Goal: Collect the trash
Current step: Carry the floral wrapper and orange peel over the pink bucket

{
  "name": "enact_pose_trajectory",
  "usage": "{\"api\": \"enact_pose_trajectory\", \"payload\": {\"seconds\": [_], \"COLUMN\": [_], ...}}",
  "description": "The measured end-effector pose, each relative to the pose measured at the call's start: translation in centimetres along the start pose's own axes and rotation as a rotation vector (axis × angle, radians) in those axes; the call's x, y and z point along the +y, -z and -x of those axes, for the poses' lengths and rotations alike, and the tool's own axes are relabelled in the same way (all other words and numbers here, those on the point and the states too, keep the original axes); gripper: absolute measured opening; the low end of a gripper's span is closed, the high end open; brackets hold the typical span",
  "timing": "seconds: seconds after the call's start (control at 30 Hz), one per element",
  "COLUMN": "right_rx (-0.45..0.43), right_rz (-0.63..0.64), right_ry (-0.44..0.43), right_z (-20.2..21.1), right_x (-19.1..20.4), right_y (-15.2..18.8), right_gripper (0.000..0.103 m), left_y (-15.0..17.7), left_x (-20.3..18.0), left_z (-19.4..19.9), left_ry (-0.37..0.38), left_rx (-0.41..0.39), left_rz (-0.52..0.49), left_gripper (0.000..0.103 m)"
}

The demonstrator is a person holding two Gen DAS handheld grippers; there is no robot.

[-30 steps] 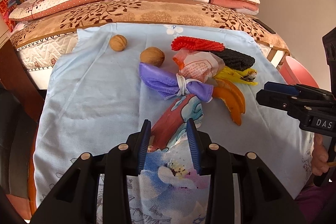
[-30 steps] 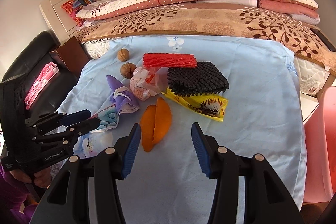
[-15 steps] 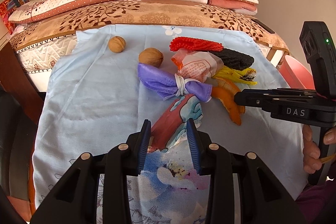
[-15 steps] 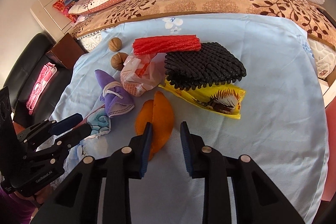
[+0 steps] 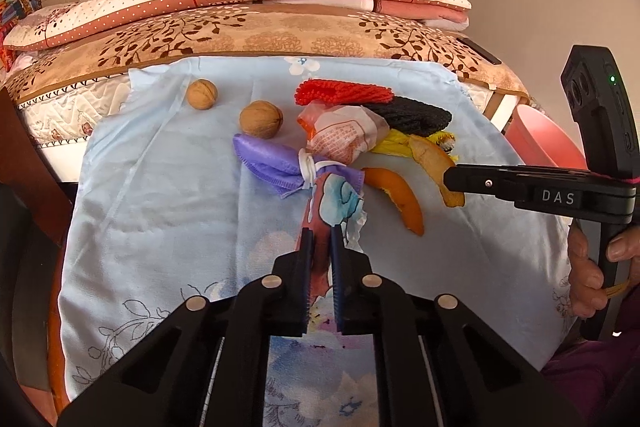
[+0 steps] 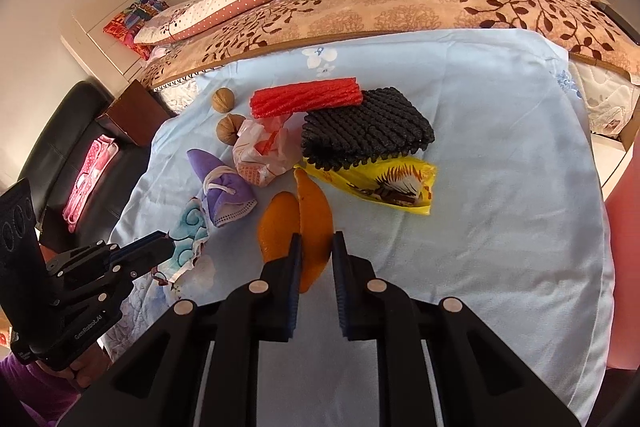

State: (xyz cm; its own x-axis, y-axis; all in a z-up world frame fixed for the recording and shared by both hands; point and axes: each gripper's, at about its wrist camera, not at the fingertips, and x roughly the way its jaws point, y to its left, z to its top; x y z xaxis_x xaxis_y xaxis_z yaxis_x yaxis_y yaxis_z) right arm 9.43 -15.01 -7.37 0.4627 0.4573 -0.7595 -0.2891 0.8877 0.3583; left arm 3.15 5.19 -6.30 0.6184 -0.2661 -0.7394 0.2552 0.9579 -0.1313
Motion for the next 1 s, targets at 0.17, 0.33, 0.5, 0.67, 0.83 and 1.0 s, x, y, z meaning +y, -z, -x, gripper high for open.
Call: {"api": "enact_pose_trajectory", "payload": {"seconds": [0.17, 0.33, 0.5, 0.67, 0.83, 1.0], "right_rx": [-0.050, -0.094, -0.132, -0.180, -0.226, -0.265], "right_rz": [-0.014, -0.038, -0.054, -0.085, -0.134, -0.201], "right_ry": [0.008, 0.022, 0.045, 0.074, 0.113, 0.165], "right_z": [1.8, 3.4, 4.8, 6.6, 8.6, 10.5], "right_x": [-0.6, -1.7, -2.7, -4.4, -6.7, -9.4], "right_y": [0.0, 0.1, 0.3, 0.5, 0.9, 1.4], "right_gripper": [0.014, 0.014, 0.014, 0.014, 0.014, 0.014], "left_y": [-0.7, -1.8, -3.0, -4.1, -5.6, -6.7], "left_x": [-1.0, -2.8, -4.6, -6.7, -9.3, -12.4], "left_z": [0.7, 1.0, 0.8, 0.5, 0.1, -0.6], "left_ry": [0.044, 0.071, 0.097, 0.130, 0.173, 0.214], "left_rx": [-0.019, -0.045, -0.065, -0.082, -0.097, -0.110], "left_rz": [0.006, -0.022, -0.039, -0.057, -0.093, -0.135], "left_gripper": [0.008, 0.008, 0.008, 0.008, 0.008, 0.008]}}
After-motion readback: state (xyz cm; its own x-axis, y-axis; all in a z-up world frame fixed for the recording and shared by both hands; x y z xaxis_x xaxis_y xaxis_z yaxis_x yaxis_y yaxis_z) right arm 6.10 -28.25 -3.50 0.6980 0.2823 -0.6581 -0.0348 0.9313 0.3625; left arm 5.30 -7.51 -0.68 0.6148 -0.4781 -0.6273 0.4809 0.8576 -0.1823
